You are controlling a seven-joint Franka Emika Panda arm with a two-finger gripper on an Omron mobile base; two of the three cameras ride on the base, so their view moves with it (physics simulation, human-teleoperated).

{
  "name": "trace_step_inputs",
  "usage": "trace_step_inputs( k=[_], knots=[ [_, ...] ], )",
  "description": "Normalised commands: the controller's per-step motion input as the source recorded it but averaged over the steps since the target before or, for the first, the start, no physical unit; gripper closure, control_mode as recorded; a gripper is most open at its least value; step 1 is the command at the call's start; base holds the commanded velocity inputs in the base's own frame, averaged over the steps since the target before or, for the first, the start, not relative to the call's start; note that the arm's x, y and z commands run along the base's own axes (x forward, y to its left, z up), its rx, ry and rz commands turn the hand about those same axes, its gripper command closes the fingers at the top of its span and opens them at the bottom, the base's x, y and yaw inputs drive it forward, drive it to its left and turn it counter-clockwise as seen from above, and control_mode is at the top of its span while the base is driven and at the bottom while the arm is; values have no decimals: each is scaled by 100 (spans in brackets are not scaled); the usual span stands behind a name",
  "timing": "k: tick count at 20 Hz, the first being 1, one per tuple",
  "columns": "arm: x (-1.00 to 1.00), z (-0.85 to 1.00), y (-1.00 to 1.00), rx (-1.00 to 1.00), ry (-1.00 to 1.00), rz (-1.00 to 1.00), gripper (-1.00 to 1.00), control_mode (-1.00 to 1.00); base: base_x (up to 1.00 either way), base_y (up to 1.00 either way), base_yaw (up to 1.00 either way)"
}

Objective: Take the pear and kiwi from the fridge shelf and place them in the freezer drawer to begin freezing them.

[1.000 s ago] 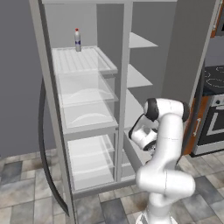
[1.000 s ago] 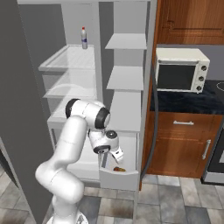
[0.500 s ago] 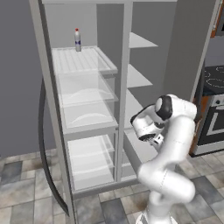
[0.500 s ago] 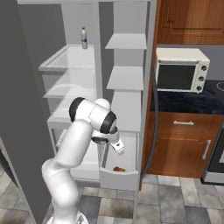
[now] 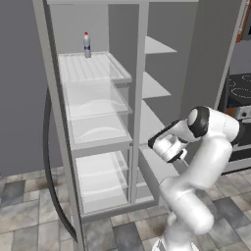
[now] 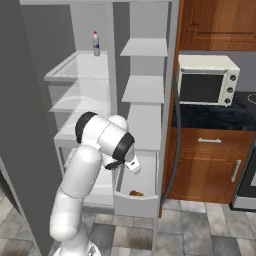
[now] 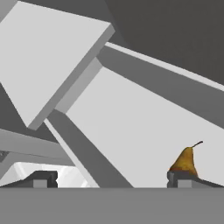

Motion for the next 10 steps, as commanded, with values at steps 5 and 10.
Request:
trace_step_inputs(
  k=[5, 10],
  knots=[
    [-35, 36, 0, 0, 0, -3, -100, -100, 0, 0, 0],
    [-35, 42, 0, 0, 0, -5, -100, -100, 0, 0, 0]
  ],
)
